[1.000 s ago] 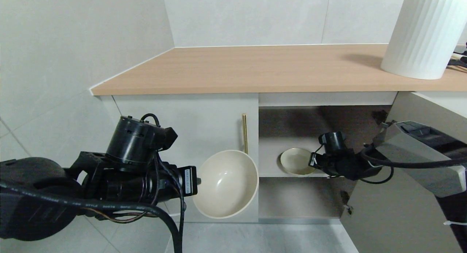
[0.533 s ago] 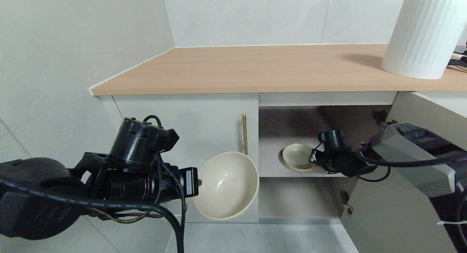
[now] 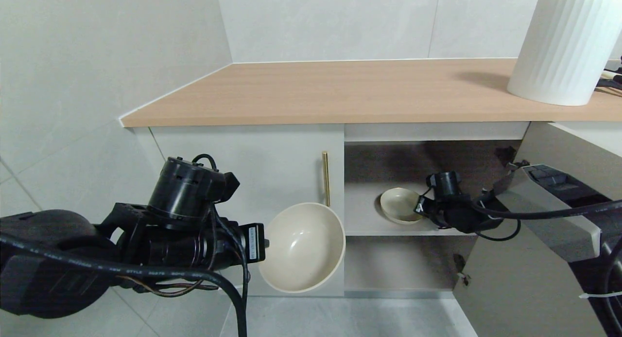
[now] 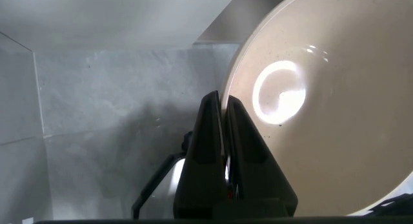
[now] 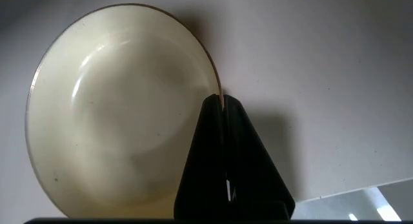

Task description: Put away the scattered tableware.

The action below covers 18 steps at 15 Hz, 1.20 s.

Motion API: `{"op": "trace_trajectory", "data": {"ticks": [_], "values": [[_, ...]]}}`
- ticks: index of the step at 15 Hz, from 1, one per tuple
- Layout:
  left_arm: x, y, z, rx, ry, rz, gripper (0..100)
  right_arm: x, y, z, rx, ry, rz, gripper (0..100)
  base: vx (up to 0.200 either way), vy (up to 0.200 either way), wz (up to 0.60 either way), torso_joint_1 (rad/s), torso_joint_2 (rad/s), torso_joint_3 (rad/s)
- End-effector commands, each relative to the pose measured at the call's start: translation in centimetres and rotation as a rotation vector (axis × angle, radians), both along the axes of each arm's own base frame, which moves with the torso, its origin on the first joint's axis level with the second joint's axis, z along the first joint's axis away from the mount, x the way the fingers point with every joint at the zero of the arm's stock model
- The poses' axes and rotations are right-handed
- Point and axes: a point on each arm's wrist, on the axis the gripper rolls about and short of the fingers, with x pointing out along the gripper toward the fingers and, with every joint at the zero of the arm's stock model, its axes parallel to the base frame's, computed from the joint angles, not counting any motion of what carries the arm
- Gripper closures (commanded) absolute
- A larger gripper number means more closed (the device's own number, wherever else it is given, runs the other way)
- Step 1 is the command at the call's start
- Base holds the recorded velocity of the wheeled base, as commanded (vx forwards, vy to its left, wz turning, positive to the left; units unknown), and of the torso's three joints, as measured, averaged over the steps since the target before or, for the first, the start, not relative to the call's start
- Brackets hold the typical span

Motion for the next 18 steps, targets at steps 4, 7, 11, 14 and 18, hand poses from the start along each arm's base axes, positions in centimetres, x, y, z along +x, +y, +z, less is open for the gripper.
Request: {"op": "trace_trajectory", "data": {"ticks": [4,7,11,14,18], "values": [[0.0,0.0,0.0,0.000,0.001,0.001,100,0.0,0.0,0.4,0.001,-0.006,-0.002,0,0.000,0.000,0.00,0.000,0.00,0.000],[0.1,-0.1,-0.1,0.001,0.002,0.001,100,-0.3,-0.1,1.0,0.009,-0.012,-0.007,0,0.000,0.000,0.00,0.000,0.00,0.000],[1.1,-0.7,-0.7,0.012,0.021,-0.002,100,-3.4,0.2,4.4,0.009,-0.004,0.016,0,0.000,0.000,0.00,0.000,0.00,0.000],[1.8,-2.1,-2.4,0.079,0.065,0.001,100,-8.1,3.3,8.9,0.012,-0.029,0.140,0,0.000,0.000,0.00,0.000,0.00,0.000],[1.5,-4.5,-5.8,0.229,0.119,0.022,100,-16.5,7.4,13.3,-0.096,0.041,0.445,0,0.000,0.000,0.00,0.000,0.00,0.000]]}}
